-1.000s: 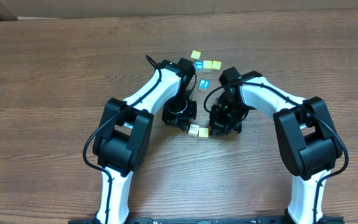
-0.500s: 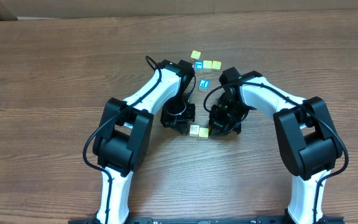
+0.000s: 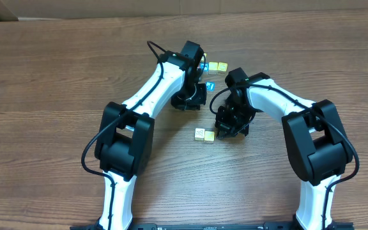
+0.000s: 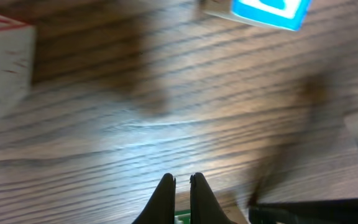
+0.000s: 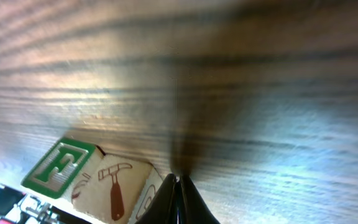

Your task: Flip 5 blocks

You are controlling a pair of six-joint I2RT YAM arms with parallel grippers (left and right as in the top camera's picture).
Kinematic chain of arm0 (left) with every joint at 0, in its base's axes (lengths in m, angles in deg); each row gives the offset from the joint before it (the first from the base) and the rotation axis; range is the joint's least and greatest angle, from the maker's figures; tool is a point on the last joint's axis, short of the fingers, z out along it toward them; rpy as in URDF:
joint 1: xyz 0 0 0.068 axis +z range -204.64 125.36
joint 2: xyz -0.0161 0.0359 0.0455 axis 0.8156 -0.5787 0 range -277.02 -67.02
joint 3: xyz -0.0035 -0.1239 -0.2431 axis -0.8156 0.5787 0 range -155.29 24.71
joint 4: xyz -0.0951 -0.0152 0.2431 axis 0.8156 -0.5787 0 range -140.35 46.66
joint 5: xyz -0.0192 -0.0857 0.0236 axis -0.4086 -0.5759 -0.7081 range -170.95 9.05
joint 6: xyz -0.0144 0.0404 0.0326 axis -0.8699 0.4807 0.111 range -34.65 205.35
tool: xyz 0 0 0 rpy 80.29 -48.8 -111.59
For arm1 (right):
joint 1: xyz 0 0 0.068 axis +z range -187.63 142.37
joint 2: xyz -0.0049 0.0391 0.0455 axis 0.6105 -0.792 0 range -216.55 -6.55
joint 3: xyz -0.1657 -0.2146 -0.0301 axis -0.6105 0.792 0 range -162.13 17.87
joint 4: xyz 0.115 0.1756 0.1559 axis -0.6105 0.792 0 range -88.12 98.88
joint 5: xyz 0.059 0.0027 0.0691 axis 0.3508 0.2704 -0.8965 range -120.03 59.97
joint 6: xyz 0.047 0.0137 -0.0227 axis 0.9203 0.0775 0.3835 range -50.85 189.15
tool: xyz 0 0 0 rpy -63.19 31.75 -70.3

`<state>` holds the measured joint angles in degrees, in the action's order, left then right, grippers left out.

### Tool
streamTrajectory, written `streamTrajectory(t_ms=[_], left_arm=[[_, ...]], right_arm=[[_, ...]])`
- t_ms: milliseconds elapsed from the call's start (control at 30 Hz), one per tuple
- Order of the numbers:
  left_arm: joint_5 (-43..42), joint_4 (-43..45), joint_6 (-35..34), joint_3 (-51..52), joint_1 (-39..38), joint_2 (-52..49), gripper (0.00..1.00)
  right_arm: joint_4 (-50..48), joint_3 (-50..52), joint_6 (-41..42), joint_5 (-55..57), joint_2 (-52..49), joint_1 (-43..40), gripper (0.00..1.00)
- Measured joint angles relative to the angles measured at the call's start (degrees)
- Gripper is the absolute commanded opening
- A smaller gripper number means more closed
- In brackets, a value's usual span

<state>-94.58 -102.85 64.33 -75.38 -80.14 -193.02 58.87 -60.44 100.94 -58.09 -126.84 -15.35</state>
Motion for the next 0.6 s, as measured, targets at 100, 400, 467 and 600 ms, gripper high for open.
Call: streamTrajectory(t_ms=[100,400,467,600], left_arm=[[0.17,-0.04,0.00,0.22,-1.46,0.00,0.04],[3.04,-1.81,-1.16,2.84,-3.67,0.00,0.04],[3.54,-2.01,-1.33,3.10,-3.65,0.00,0.04],[3.63,-2.71,-1.33,3.50,-3.67,0.00,0.04]], right_arm=[[-1.22,-0.02,0.52,0.55,0.20,-1.40,0.05],[-1.33,-0.02,0.98,1.36,0.39,-7.30,0.05],[-1.16,-0.02,0.98,1.73,0.46,-7.52,0.05],[-0.94,-0.07,0.98,2.40,0.57,-7.52,0.05]])
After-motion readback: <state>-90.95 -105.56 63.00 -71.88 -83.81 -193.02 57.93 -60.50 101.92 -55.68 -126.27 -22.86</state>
